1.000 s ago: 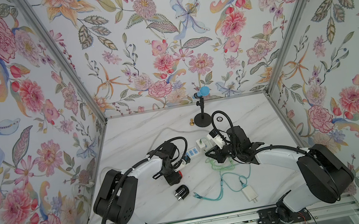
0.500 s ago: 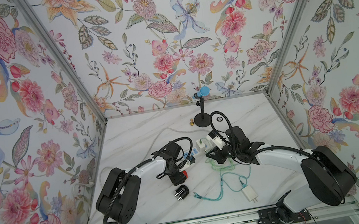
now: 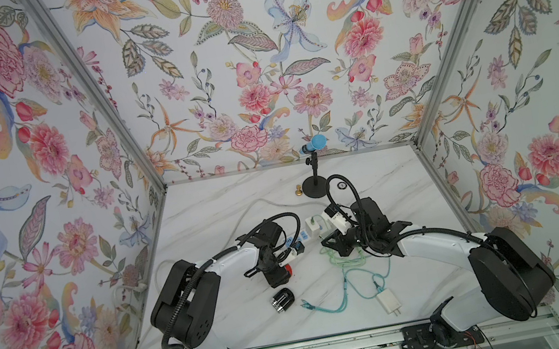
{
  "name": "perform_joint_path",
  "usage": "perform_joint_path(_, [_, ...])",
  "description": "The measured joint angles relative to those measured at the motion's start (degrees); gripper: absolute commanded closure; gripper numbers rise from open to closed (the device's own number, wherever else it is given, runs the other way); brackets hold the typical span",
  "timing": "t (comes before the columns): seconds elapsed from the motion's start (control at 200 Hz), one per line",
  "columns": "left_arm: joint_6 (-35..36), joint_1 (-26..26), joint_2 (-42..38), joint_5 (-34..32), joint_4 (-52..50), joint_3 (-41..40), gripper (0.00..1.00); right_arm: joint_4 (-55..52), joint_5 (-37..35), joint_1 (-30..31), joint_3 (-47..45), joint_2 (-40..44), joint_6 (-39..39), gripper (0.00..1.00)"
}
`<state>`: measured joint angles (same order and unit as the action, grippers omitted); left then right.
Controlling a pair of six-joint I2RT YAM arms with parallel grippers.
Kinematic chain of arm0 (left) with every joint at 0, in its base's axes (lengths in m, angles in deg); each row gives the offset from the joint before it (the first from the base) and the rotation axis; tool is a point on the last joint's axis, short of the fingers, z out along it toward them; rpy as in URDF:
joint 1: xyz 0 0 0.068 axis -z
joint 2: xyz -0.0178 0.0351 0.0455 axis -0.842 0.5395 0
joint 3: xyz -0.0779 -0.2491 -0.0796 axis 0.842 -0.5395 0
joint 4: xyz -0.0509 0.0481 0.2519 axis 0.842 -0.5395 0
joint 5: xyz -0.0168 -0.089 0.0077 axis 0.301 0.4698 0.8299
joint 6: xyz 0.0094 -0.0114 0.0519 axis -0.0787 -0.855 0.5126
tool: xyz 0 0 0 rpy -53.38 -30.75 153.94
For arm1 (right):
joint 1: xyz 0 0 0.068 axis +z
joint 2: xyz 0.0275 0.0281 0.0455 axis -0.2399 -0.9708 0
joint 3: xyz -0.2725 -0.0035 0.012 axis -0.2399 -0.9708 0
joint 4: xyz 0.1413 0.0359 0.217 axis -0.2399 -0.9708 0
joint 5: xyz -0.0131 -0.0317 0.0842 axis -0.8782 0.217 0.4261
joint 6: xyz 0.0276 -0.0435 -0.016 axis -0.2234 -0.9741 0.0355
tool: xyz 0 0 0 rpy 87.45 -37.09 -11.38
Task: Charge the electric shaver
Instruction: Move the electric shaver to the center of the board, then pick up the electric shaver from the center of the board.
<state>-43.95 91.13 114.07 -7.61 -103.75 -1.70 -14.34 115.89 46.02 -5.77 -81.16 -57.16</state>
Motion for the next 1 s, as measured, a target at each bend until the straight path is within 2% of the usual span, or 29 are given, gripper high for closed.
perform_joint_path(0.1, [0.02,0.00,-0.22,-0.02,0.17,-0.28,0.30,0.00,-0.11,0.00,0.00,0.00,0.00,0.97])
perform_joint_path(0.601, [-0.83,0.00,0.04,-0.17,-0.02,-0.04,0.28,-0.35,-0.11,0.00,0.00,0.00,-0.02,0.97])
perform_joint_path(1.001, [-1.31,0.37,2.49,-1.09,-2.43,3.06,0.36,-1.77,-0.11,-0.02,0.59,0.02,-0.50,0.97])
